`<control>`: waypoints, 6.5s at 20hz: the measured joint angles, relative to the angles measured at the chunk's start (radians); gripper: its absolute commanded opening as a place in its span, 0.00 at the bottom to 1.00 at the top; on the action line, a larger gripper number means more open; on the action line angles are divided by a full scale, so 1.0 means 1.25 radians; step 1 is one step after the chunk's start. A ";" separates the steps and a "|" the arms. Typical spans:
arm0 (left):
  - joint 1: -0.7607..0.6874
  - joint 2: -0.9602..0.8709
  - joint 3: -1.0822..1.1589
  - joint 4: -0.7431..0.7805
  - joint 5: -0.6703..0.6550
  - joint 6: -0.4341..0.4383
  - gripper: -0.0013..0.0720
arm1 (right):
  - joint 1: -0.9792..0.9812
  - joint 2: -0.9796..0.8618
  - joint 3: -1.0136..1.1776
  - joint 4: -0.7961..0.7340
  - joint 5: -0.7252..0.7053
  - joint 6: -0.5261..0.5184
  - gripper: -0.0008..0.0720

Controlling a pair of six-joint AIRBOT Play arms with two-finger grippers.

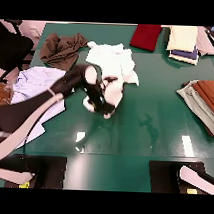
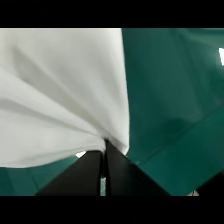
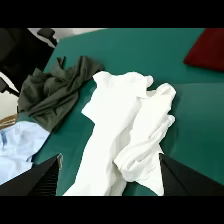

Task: Fold the shirts.

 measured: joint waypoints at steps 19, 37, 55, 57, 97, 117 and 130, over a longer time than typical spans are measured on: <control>-0.244 0.227 -0.203 0.219 -0.026 -0.208 0.85 | -0.163 -0.217 -0.496 0.023 -0.076 -0.151 0.80; -0.246 0.231 -0.121 0.328 -0.020 -0.275 0.85 | -0.305 -0.422 -0.163 -0.089 -0.058 -0.101 0.72; 0.081 0.275 -0.102 0.488 0.158 -0.347 0.85 | 0.277 -0.577 0.012 -0.031 -0.011 -0.052 0.73; 0.099 0.278 -0.102 0.449 0.165 -0.334 0.85 | 0.305 -0.636 0.074 -0.037 0.013 -0.016 0.73; 0.316 0.181 -0.292 -0.071 0.262 0.074 0.04 | 0.142 -0.016 -0.177 -0.378 0.175 0.057 0.05; 0.430 0.381 0.525 0.161 0.151 -0.080 0.05 | -0.038 0.432 0.170 -0.417 0.036 0.123 0.05; 0.422 0.011 0.284 0.068 0.215 -0.008 0.55 | -0.030 0.096 -0.320 -0.388 0.182 0.116 0.05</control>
